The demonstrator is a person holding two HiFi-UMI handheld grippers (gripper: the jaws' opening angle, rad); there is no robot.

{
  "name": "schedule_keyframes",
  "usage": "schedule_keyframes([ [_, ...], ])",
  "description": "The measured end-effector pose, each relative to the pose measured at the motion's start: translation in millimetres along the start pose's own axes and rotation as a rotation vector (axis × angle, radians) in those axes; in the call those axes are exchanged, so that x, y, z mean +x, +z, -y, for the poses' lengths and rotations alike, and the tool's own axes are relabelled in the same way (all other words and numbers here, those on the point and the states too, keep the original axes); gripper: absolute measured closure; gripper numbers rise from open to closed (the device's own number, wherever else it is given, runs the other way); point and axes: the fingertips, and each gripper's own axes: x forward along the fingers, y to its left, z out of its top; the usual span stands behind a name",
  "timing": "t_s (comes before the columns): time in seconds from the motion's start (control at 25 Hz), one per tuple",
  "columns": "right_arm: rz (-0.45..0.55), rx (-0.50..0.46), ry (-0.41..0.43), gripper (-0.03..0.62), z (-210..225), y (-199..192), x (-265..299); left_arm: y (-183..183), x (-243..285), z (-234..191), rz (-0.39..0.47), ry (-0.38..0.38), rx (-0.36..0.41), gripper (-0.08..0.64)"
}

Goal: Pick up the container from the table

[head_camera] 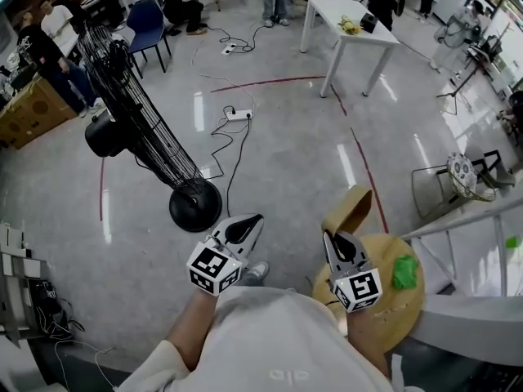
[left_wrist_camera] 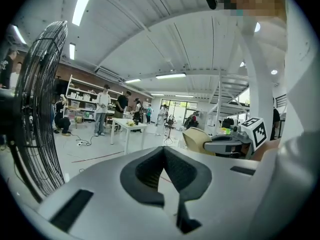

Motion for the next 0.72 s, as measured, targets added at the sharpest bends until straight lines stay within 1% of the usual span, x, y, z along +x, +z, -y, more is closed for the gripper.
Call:
schedule_keyframes([
  [0.24,0.018,0.052,-0.001,0.558,0.9,-2.4,-5.2,2.6,0.0,4.1,0.010,-0.015,-0.001,0.545],
  [0.4,0.008,0.092,-0.012,0.558,6.6,-7.5,-7.0,5.2,3.5,6.5,0.012,-0.029,0.003,0.545],
  [0.72,0.001,0.100,-0.031,0.558,14.1,-15.0,-15.9,4.1,10.5,14.6,0.005,-0.045,0.002,0.545],
])
